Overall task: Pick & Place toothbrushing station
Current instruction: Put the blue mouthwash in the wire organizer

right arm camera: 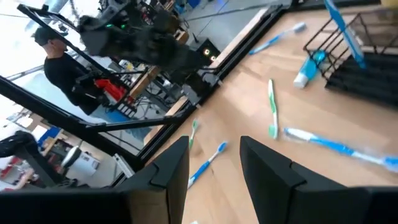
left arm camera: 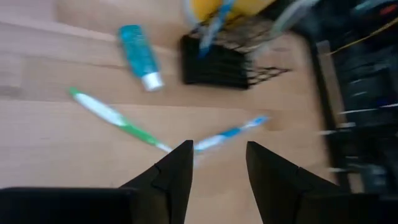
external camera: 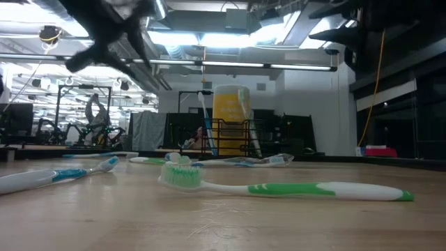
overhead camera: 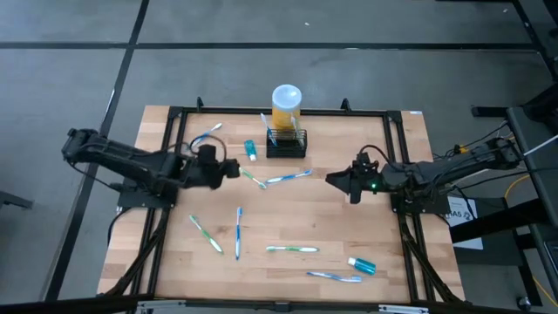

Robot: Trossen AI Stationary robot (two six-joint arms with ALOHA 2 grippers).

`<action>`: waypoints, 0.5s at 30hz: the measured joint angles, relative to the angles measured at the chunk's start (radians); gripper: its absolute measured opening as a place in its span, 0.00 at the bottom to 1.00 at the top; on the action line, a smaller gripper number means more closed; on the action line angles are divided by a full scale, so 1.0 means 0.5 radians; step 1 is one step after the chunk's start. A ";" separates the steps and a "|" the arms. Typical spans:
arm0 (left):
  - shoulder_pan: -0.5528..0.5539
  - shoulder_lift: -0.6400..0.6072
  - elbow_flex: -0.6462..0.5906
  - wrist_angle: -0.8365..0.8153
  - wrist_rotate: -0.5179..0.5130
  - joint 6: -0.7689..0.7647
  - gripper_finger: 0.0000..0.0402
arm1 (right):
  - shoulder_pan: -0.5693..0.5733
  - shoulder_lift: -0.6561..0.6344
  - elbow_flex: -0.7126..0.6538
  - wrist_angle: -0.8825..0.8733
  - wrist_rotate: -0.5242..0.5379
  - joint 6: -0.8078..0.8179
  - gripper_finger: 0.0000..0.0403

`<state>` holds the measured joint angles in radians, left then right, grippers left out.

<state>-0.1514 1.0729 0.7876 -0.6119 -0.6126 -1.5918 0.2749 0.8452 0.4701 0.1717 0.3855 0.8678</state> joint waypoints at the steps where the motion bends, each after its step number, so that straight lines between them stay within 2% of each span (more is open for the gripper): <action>1: 0.066 0.022 0.000 -0.017 0.076 0.035 0.37 | 0.000 0.000 0.013 -0.011 0.001 -0.024 0.36; 5: 0.285 0.140 0.000 -0.021 0.283 0.164 0.39 | 0.001 0.000 0.039 -0.027 0.038 -0.078 0.36; 11: 0.468 0.378 0.000 0.285 0.391 0.419 0.48 | 0.001 -0.002 0.052 -0.018 0.089 -0.117 0.36; 15: 0.550 0.537 0.001 0.347 0.425 0.371 0.56 | 0.001 -0.012 0.052 -0.016 0.089 -0.124 0.36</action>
<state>0.1234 1.3411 0.7879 -0.4383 -0.4001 -1.4062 0.2752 0.8394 0.4961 0.1636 0.4300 0.8056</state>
